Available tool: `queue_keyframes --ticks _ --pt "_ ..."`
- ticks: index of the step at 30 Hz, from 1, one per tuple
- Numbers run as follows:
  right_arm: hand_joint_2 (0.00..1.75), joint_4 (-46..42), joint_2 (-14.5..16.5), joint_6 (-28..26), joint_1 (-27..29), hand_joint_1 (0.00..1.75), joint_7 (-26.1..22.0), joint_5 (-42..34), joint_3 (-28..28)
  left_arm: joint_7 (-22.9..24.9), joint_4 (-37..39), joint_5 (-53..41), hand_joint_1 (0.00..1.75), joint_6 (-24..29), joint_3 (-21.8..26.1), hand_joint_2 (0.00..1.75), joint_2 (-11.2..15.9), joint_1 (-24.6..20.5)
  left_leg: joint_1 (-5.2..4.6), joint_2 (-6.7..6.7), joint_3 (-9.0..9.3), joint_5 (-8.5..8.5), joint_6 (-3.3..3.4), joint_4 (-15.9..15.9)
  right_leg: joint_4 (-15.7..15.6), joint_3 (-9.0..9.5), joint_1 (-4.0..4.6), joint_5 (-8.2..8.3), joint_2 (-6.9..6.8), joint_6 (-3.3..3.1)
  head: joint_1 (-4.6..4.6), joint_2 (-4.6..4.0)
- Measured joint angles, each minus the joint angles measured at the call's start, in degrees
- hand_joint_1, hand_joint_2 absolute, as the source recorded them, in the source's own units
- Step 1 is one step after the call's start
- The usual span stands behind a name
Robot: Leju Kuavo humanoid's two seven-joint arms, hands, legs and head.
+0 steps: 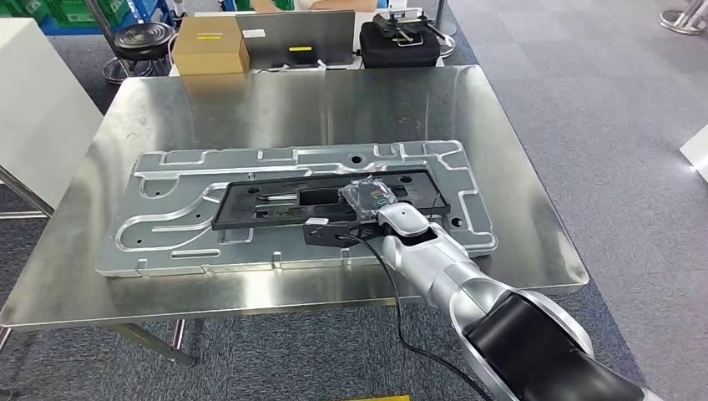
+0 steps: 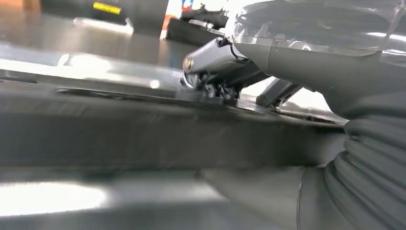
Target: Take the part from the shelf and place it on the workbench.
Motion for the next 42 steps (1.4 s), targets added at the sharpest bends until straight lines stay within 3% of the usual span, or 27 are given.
queue_keyframes --ticks 2,4,6,8,9,10,13,15,19,21,23,24,25,26,28,30,33,35,38,39,40,42 --pt "0.00 0.06 -0.11 -0.85 0.68 0.00 -0.52 0.07 -0.39 -0.23 -0.01 0.00 0.00 0.72 -0.56 1.75 0.02 -0.34 0.00 0.01 0.09 0.01 -0.65 -0.24 -0.62 0.17 -0.05 0.28 0.04 -0.20 0.00 0.00" --pt "0.00 0.09 -0.30 -1.97 1.30 0.00 -0.73 0.19 -0.84 -0.55 -0.01 0.00 0.00 1.50 -1.26 0.87 0.12 -0.70 -0.02 0.03 -0.26 -0.85 -1.20 0.77 -1.61 0.71 -0.50 0.85 0.00 -0.45 -0.01 0.00" --pt "0.00 0.13 -0.59 -3.17 2.02 0.00 -0.91 0.33 -1.24 -0.83 -0.02 0.00 0.00 1.98 -1.90 0.00 0.22 -1.09 0.17 0.03 -2.39 -3.79 -1.71 5.64 -2.23 1.05 -0.80 1.20 -0.19 -0.57 -0.01 0.00" --pt "0.00 0.15 -1.00 -4.45 2.73 0.00 -1.14 0.47 -1.68 -0.73 -0.02 0.00 0.00 2.16 -2.44 0.00 0.27 -1.28 0.53 0.03 -5.55 -6.77 -2.25 12.51 -2.20 0.98 -0.86 1.21 -0.31 -0.60 -0.02 0.00" --pt "0.00 0.15 -1.19 -5.02 2.97 0.00 -1.25 0.55 -1.87 -0.60 -0.02 0.00 0.00 2.23 -2.66 0.00 0.29 -1.29 0.75 0.04 -6.30 -6.94 -2.52 14.14 -2.14 0.97 -0.90 1.17 -0.29 -0.56 -0.01 0.00" --pt "0.00 0.15 -1.30 -5.55 3.11 0.00 -1.37 0.65 -2.04 -0.47 -0.02 0.00 0.00 2.30 -2.85 0.00 0.30 -1.32 0.98 0.05 -6.08 -6.06 -2.77 13.78 -2.02 0.96 -0.98 1.10 -0.23 -0.45 -0.01 0.00" --pt "0.00 0.05 -1.44 -6.69 3.17 0.00 -1.64 0.99 -2.49 -0.34 -0.01 0.00 0.00 2.38 -3.23 0.00 0.30 -1.60 1.43 0.06 -1.20 -1.18 -3.19 3.76 -1.02 0.79 -1.24 0.54 0.06 0.42 -0.01 0.00" --pt "0.00 -0.13 -1.47 -7.48 3.12 0.00 -1.92 1.16 -2.93 -0.53 -0.02 0.00 0.00 2.33 -3.37 0.00 0.25 -1.71 1.35 -0.09 0.35 -0.54 -2.48 0.32 -0.42 0.41 -1.12 0.32 0.26 1.19 0.00 0.00" --pt "0.00 -1.13 -1.48 -10.33 2.88 0.00 -2.63 1.47 -3.78 -1.26 -0.02 -0.03 0.00 2.12 -3.45 0.00 0.13 -1.60 1.02 -0.10 0.13 -0.30 -0.54 0.12 0.55 -0.30 -1.41 -0.35 0.38 2.36 0.00 0.00" --pt "0.00 -1.74 -1.48 -11.45 2.64 0.00 -2.79 1.52 -4.18 -1.39 -0.02 -0.02 0.00 2.09 -3.49 0.00 0.10 -1.57 1.04 -0.02 0.09 -0.15 0.04 0.01 5.57 -2.56 -1.47 -3.31 0.22 2.66 0.00 0.00" --pt "0.00 -2.10 -1.48 -12.11 2.59 0.00 -2.83 1.52 -4.53 -1.43 -0.02 -0.01 0.00 2.05 -3.52 0.00 0.10 -1.51 0.86 -0.03 0.05 -0.20 0.35 0.02 13.06 -6.12 -1.43 -6.48 0.16 2.75 -0.01 0.00" --pt "0.00 -2.19 -1.48 -12.28 2.65 0.00 -2.85 1.52 -4.64 -1.43 -0.02 -0.01 0.00 2.03 -3.53 0.00 0.10 -1.48 0.74 -0.07 0.06 -0.24 0.43 0.02 15.31 -7.28 -1.40 -6.89 0.16 2.68 -0.01 0.00" --pt "0.00 -2.31 -1.48 -12.58 2.70 0.00 -2.87 1.57 -4.73 -1.44 -0.02 -0.01 0.00 2.00 -3.54 0.00 0.10 -1.46 0.61 -0.14 0.08 -0.26 0.48 0.03 15.50 -7.50 -1.33 -6.24 0.16 2.48 -0.01 0.00" --pt "0.00 -2.54 -1.51 -13.26 2.71 0.00 -2.85 1.72 -4.84 -1.46 -0.02 -0.01 0.00 1.96 -3.56 0.00 0.10 -1.45 0.47 -0.22 0.13 -0.27 0.49 0.03 13.41 -6.64 -1.19 -4.61 0.17 2.12 -0.01 0.00" --pt "0.00 -3.55 -1.69 -15.71 2.63 0.00 -2.37 2.69 -5.15 -1.62 -0.02 -0.01 0.00 1.73 -3.58 0.00 -0.07 -1.45 0.16 -0.30 0.20 -0.35 0.43 0.04 5.79 -3.17 -0.66 -0.87 0.18 0.86 -0.01 0.00" --pt "0.00 -5.17 -1.97 -17.98 2.60 0.00 -1.48 4.34 -5.46 -1.80 -0.02 -0.01 0.00 1.43 -3.61 0.00 -0.32 -1.44 0.03 -0.24 0.13 -0.46 0.12 0.07 0.65 -0.94 -0.14 0.73 0.11 0.06 -0.01 0.00" --pt "0.00 -9.01 -2.95 -18.86 3.50 0.00 -0.66 6.89 -6.47 -2.04 -0.02 0.00 0.00 1.19 -3.75 0.00 -0.43 -1.40 0.22 -0.09 0.13 -0.60 -0.65 -0.04 -0.72 -0.45 -0.02 0.86 0.08 -0.12 -0.01 0.00" --pt "0.00 -13.28 -3.95 -18.92 4.84 0.00 -1.03 7.77 -8.05 -2.27 -0.02 0.00 0.00 1.09 -3.86 0.00 -0.45 -1.38 0.21 -0.05 -0.62 -2.03 -1.12 1.93 -1.68 0.19 -0.47 1.17 -0.04 -0.37 -0.01 0.00" --pt "0.00 -18.90 -5.17 -18.92 6.89 0.00 -1.61 8.22 -10.26 -2.36 -0.02 0.00 0.00 0.96 -3.91 0.00 -0.45 -1.27 0.44 -0.02 -5.17 -6.70 -1.83 11.73 -2.12 0.61 -0.72 1.19 -0.10 -0.63 -0.01 0.00" --pt "0.00 -20.37 -5.56 -19.09 7.73 0.00 -1.67 8.34 -10.75 -2.37 -0.02 0.00 0.00 0.91 -3.92 0.00 -0.44 -1.19 0.59 -0.01 -6.49 -7.33 -2.08 14.29 -2.07 0.66 -0.74 1.12 -0.09 -0.62 -0.01 0.00" --pt "0.00 -22.17 -6.09 -19.51 8.77 0.00 -1.70 8.49 -11.30 -2.39 -0.02 0.00 0.00 0.82 -3.93 0.00 -0.44 -1.11 0.74 0.00 -6.94 -6.88 -2.28 14.91 -1.99 0.70 -0.79 1.01 -0.06 -0.53 -0.01 0.00" --pt "0.00 -27.26 -7.44 -21.05 11.43 0.00 -1.62 8.66 -12.87 -2.57 -0.02 0.00 0.00 0.46 -3.93 0.00 -0.44 -0.95 1.08 0.02 -4.77 -3.30 -2.56 9.89 -1.57 0.83 -0.98 0.61 0.00 -0.08 -0.01 0.00"
